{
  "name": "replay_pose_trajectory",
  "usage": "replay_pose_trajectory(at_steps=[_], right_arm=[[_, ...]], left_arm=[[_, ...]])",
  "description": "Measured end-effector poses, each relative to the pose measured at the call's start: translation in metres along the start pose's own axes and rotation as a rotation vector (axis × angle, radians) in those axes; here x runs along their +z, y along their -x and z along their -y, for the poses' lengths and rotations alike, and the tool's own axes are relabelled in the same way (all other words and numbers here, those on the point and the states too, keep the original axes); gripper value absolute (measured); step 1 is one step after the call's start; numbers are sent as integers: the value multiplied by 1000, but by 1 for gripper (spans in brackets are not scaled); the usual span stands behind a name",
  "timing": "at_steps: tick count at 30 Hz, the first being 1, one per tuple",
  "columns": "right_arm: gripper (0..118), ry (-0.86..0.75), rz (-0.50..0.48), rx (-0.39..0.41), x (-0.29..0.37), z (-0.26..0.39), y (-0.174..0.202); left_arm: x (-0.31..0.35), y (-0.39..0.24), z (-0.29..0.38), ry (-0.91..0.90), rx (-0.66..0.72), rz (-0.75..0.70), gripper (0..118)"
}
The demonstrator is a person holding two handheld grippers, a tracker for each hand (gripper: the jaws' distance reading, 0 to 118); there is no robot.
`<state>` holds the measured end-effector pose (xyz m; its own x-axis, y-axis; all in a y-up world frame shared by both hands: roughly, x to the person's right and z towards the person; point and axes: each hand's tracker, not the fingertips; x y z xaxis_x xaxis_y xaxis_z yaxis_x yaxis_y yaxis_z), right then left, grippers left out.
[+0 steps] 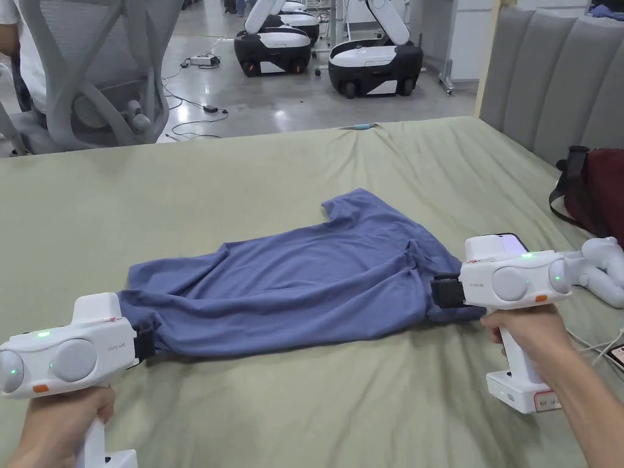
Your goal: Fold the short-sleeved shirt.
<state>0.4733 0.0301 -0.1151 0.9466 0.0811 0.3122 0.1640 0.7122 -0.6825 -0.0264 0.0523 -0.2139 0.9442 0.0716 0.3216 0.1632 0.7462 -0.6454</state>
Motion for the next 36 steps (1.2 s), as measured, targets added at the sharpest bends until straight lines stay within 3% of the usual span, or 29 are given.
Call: replay_pose_trajectory(at_steps=[2,4,5,6,7,8,10,14,20,23,28,36], right_arm=[[71,65,-11,-5,-17,2,0],[64,124,-50,-11,-28,7,4],[61,81,1,22,-26,9,8],[46,88,-16,52,-20,6,11],[4,81,-28,40,-15,4,12],[3,71,-69,29,-12,3,14],[3,78,-17,89,-11,4,20],[3,48,-15,27,9,8,18],[3,-43,-22,38,77,20,23],[4,-42,-34,79,106,37,26],[4,-32,-22,115,139,78,34],[4,103,-10,124,87,108,40]], left_arm=[[-2,0,0,3,1,-4,8],[-3,-1,1,9,0,-5,8],[-7,0,3,12,-5,-7,8],[-9,-1,4,15,-9,-9,8],[-10,-1,5,18,-13,-10,8],[-10,-1,6,20,-15,-10,8],[-10,-1,7,20,-18,-13,8],[5,1,9,-6,-23,-7,8],[42,13,12,-60,-67,11,8],[65,12,29,-58,-162,-33,8],[91,25,68,3,-94,0,8],[62,20,94,58,-88,-37,8]])
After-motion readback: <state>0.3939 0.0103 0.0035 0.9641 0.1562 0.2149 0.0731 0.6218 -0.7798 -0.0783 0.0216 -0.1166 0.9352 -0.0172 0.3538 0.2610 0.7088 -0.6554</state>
